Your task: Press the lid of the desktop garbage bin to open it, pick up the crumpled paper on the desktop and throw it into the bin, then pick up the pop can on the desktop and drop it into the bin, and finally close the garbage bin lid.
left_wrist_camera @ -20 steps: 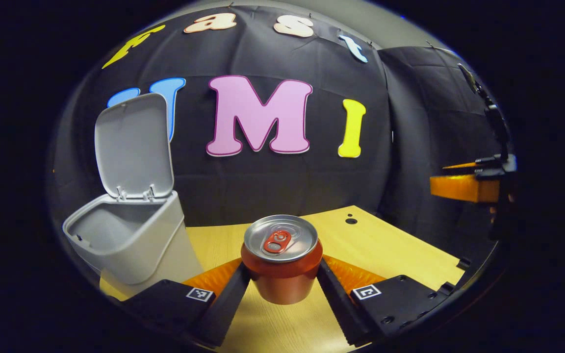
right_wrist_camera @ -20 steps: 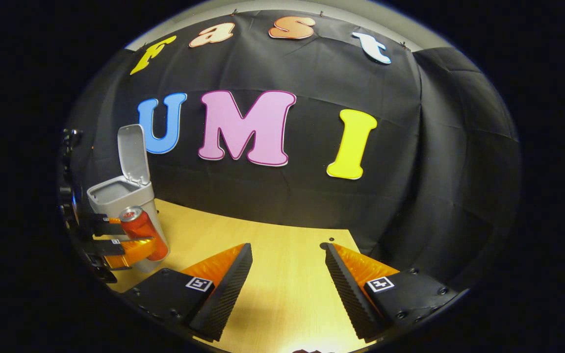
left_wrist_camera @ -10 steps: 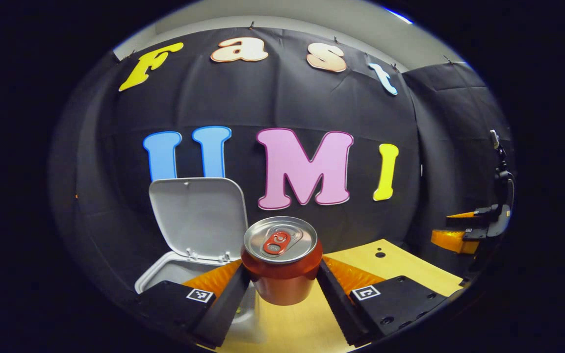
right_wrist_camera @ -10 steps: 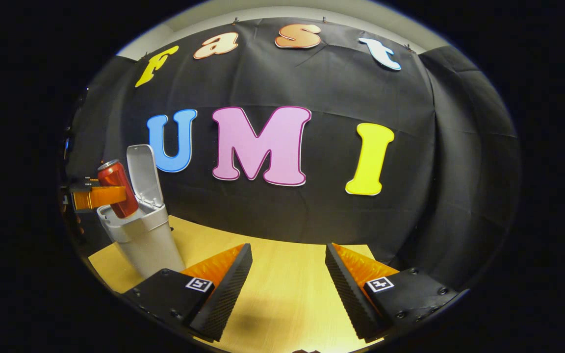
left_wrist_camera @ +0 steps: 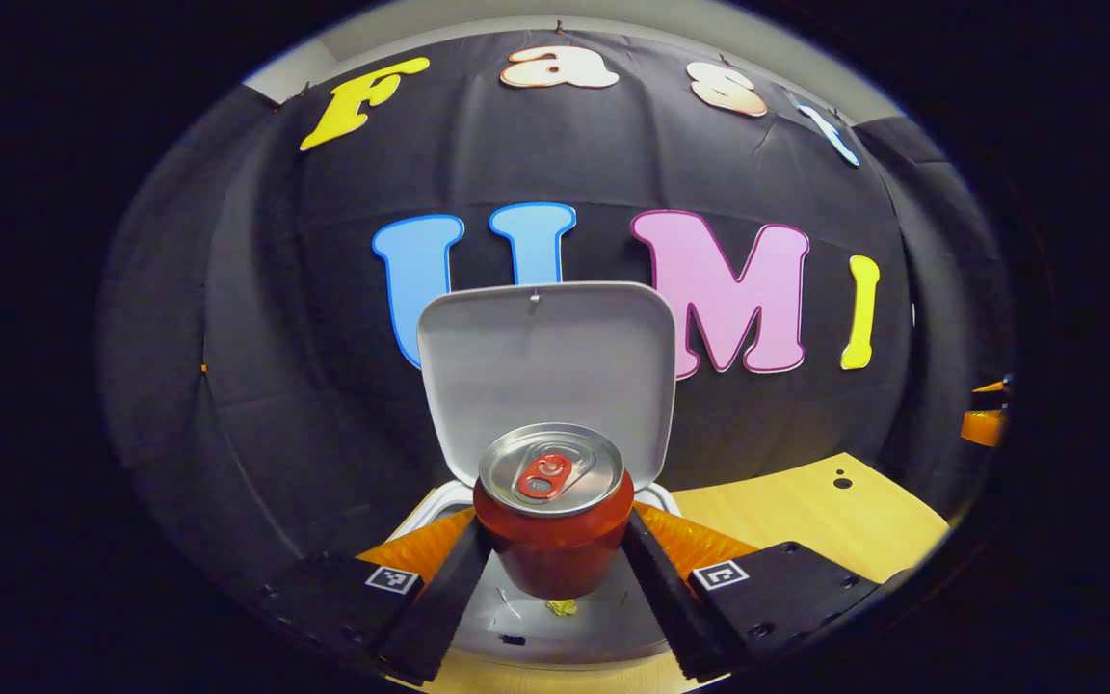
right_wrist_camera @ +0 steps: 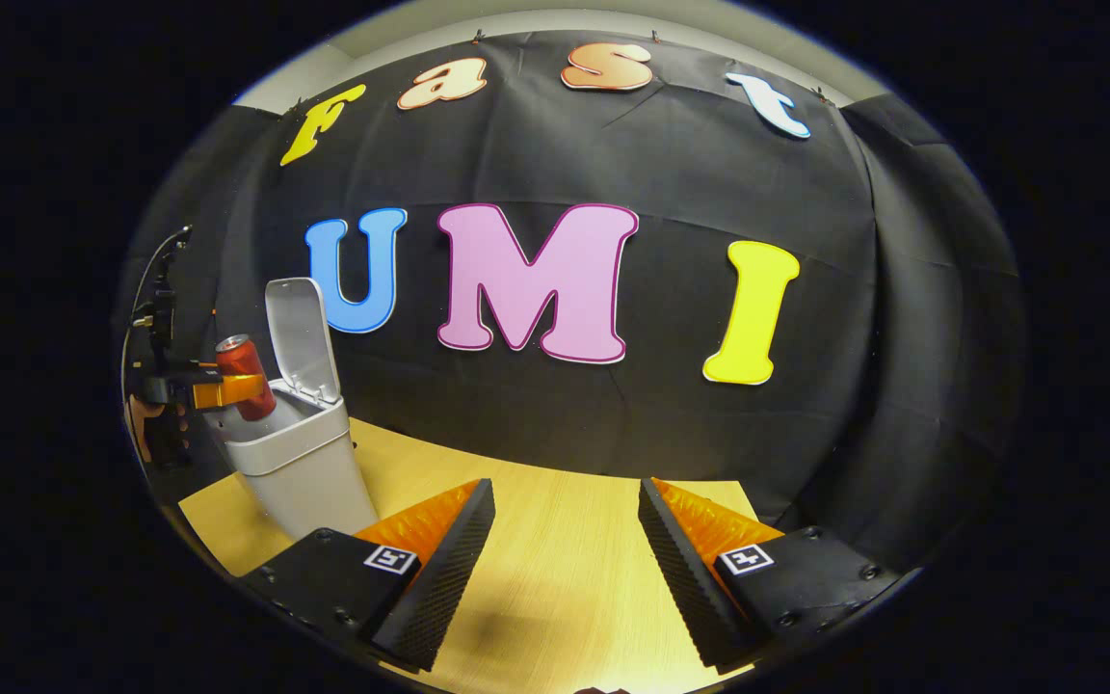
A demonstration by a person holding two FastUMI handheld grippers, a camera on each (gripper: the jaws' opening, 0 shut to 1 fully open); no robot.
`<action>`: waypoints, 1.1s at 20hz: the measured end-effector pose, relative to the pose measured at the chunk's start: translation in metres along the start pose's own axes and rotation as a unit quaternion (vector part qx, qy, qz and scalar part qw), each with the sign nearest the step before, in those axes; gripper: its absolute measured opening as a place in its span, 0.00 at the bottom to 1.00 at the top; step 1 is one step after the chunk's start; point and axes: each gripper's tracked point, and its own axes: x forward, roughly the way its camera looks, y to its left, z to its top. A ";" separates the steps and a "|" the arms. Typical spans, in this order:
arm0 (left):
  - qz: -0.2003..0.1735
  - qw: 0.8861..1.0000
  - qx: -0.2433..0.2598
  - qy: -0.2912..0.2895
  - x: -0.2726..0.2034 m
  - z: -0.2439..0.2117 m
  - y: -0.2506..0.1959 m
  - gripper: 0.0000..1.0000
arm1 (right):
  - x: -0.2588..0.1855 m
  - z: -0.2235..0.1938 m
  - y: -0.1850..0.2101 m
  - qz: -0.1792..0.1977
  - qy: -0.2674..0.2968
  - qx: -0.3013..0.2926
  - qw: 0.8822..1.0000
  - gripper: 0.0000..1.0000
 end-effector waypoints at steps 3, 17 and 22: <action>0.002 1.000 0.009 0.007 0.005 -0.011 -0.002 0.88 | 0.001 -0.006 0.000 0.003 0.006 0.002 1.000 0.97; 0.039 0.997 0.005 -0.063 -0.016 0.072 0.015 0.91 | 0.011 0.020 0.016 0.041 -0.012 0.008 0.999 0.97; 0.022 0.992 -0.007 -0.122 -0.023 0.155 0.025 0.90 | 0.018 0.063 0.031 0.077 -0.040 0.036 0.996 0.97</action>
